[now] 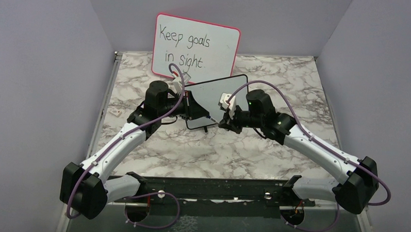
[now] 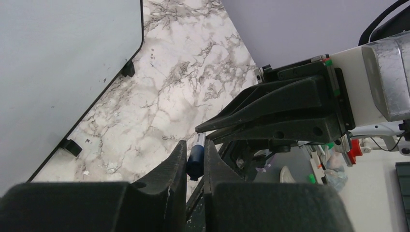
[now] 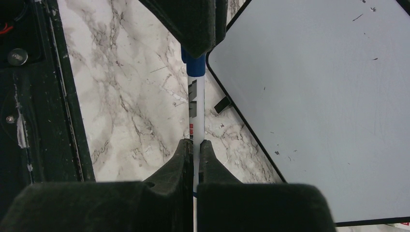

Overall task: Write a sentence on the whiteboard
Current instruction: Open the whiteboard marker at the center of the board.

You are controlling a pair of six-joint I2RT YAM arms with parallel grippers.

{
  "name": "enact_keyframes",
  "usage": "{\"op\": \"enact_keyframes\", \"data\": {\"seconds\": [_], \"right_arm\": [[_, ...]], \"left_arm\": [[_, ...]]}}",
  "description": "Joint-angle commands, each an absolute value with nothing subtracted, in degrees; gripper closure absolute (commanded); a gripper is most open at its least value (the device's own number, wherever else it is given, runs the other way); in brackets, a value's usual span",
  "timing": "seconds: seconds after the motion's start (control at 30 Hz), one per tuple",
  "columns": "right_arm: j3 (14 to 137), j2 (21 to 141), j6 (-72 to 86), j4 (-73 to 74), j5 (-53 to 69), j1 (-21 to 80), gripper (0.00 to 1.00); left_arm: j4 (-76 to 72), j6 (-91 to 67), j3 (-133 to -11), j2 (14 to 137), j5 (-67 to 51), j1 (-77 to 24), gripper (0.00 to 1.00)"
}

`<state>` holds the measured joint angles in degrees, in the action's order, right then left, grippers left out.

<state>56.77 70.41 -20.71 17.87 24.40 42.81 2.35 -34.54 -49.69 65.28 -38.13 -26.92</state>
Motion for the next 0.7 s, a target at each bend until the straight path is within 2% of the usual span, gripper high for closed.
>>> {"op": "enact_keyframes", "data": {"seconds": [0.0,0.03,0.2,0.43,0.67], "right_arm": [[55.66,68.93,-21.29,15.34,25.83,43.33,0.99],[55.64,68.99,-21.24,15.23,25.88,43.33,0.99],[54.86,68.50,-18.45,12.65,25.69,43.33,0.97],[52.45,68.19,-8.27,5.38,22.68,43.25,0.77],[48.49,66.79,-0.49,-4.37,25.68,41.35,0.64]], "left_arm": [[-1.52,-35.89,-48.55,64.99,-41.25,-26.72,0.95],[-1.45,-35.94,-48.34,64.85,-41.22,-26.72,1.00],[-1.42,-36.03,-47.25,62.98,-39.26,-26.57,1.00],[-4.21,-38.50,-42.85,57.71,-33.50,-25.80,1.00],[-11.24,-43.29,-36.20,51.93,-28.73,-25.66,1.00]]}}
